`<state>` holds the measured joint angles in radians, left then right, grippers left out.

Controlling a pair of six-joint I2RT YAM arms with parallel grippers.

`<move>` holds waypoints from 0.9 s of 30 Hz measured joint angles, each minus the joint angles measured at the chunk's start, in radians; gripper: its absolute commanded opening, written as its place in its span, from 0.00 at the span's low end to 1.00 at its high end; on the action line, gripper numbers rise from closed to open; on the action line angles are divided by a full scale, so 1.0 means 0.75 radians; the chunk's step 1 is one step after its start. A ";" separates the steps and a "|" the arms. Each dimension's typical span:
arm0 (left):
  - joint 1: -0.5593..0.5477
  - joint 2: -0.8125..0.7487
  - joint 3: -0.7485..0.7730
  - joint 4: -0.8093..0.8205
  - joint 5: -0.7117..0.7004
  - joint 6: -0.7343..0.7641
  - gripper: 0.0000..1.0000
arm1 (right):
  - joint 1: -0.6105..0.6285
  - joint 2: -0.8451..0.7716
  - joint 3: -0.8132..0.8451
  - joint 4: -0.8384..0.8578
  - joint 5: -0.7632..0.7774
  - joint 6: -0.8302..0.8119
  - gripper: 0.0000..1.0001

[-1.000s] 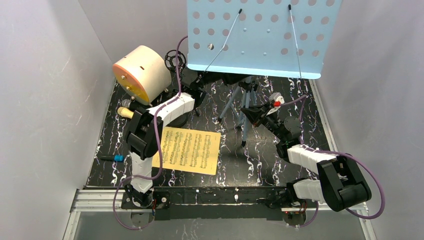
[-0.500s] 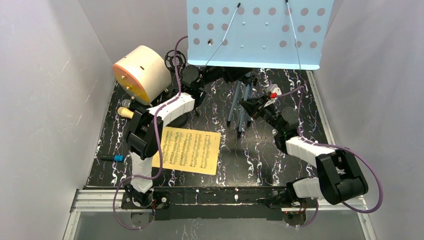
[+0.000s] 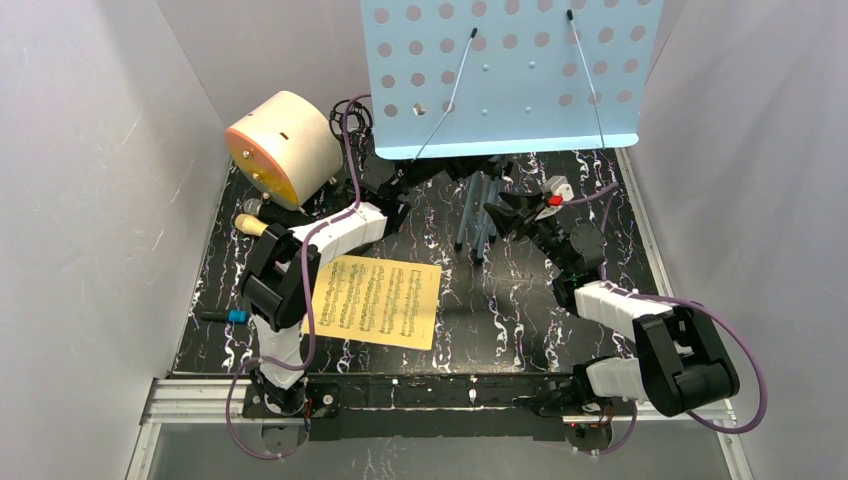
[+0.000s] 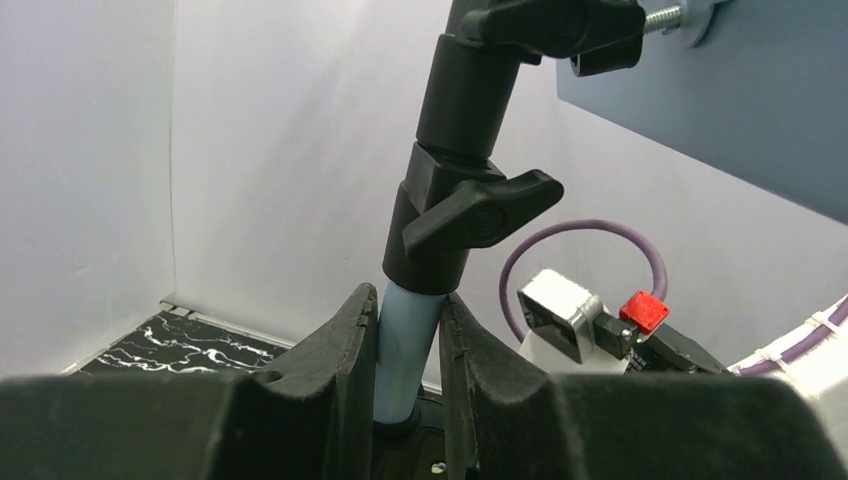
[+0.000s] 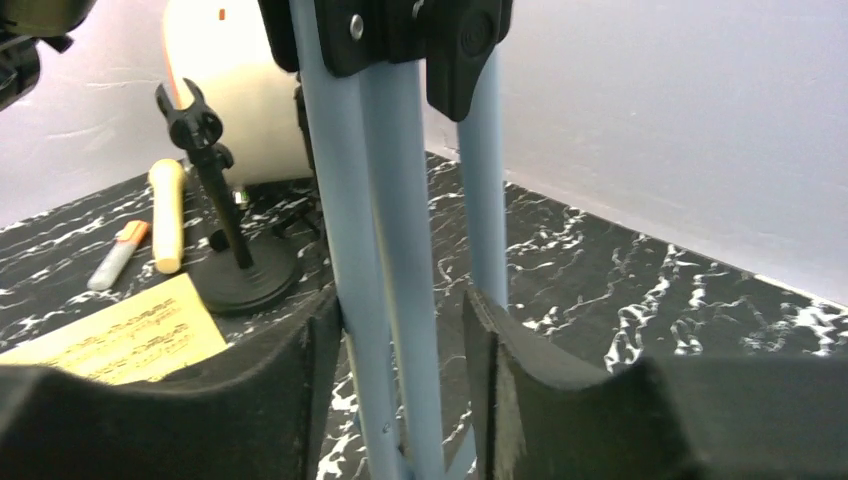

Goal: Pack up the instrument practice props
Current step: Close the music stand at the center of the board, then place the music stand at the center of the board.

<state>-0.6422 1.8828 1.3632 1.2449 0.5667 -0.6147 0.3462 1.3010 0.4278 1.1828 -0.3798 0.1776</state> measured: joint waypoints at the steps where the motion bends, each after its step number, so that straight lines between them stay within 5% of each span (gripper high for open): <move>1: -0.005 -0.004 -0.004 0.000 -0.001 0.008 0.00 | -0.009 -0.020 -0.009 0.004 0.027 -0.013 0.61; 7: -0.012 -0.015 -0.006 -0.032 -0.019 0.066 0.00 | -0.015 -0.062 -0.017 0.001 0.060 -0.085 0.75; 11: -0.011 -0.026 -0.006 -0.074 -0.046 0.105 0.00 | 0.007 -0.017 0.006 0.007 0.086 -0.114 0.98; 27: -0.011 -0.042 0.009 -0.161 -0.084 0.155 0.00 | 0.159 0.355 0.176 0.238 0.411 -0.164 0.89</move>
<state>-0.6502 1.8511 1.3701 1.1244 0.5037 -0.4984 0.4656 1.5669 0.5602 1.3613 -0.0715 0.0544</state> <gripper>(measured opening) 0.209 0.922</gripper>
